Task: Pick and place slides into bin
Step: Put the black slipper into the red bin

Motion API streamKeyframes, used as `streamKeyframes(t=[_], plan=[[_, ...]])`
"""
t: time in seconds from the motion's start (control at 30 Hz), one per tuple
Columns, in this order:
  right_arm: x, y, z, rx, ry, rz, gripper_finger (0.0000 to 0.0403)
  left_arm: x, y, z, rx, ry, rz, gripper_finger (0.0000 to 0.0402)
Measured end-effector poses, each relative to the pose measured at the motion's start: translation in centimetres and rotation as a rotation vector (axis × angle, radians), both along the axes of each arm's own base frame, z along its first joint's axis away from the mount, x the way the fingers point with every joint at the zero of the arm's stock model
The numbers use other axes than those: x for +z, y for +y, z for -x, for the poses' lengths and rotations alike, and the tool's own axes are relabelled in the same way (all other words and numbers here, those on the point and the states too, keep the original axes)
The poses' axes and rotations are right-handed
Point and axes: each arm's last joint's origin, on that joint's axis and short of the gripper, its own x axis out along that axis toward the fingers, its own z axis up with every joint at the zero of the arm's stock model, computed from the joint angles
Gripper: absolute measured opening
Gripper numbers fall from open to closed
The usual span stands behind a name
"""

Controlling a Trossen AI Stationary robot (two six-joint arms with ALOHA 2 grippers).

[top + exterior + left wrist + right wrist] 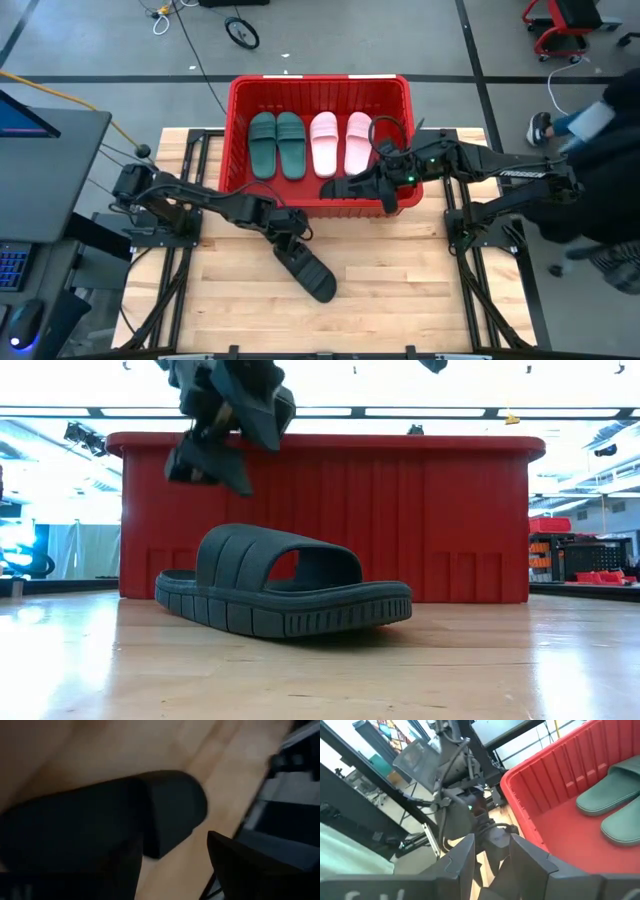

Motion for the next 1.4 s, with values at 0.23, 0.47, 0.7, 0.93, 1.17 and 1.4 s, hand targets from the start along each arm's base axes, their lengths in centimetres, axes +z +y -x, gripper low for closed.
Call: streamKeyframes(t=[0.23, 0.47, 0.7, 0.93, 1.17, 1.4], plan=[[-0.4, 0.1, 0.1, 0.015, 0.044, -0.022, 0.0128, -3.4, -0.7, 0.7, 0.109, -0.054, 0.132, 0.0207], [-0.6, 0.8, 0.2, 0.057, 0.058, 0.025, 0.0128, -5.4, -1.7, 1.0, 0.098, -0.021, 0.137, 0.0195], [-0.6, 1.2, 0.2, 0.080, 0.060, 0.042, 0.0128, -7.5, -2.0, -0.4, 0.096, -0.046, 0.143, 0.0202], [-0.6, 1.2, 0.2, 0.078, 0.062, 0.041, 0.0128, -7.2, -2.2, -1.4, 0.090, -0.161, 0.174, 0.0147], [-0.7, 1.2, 0.2, 0.078, 0.064, 0.041, 0.0128, -7.2, -2.6, -1.3, 0.102, -0.152, 0.200, 0.0016], [-0.6, 1.2, 0.2, 0.075, 0.060, 0.031, 0.0128, -2.4, -2.8, -2.6, 0.158, -0.325, 0.293, 0.0010]])
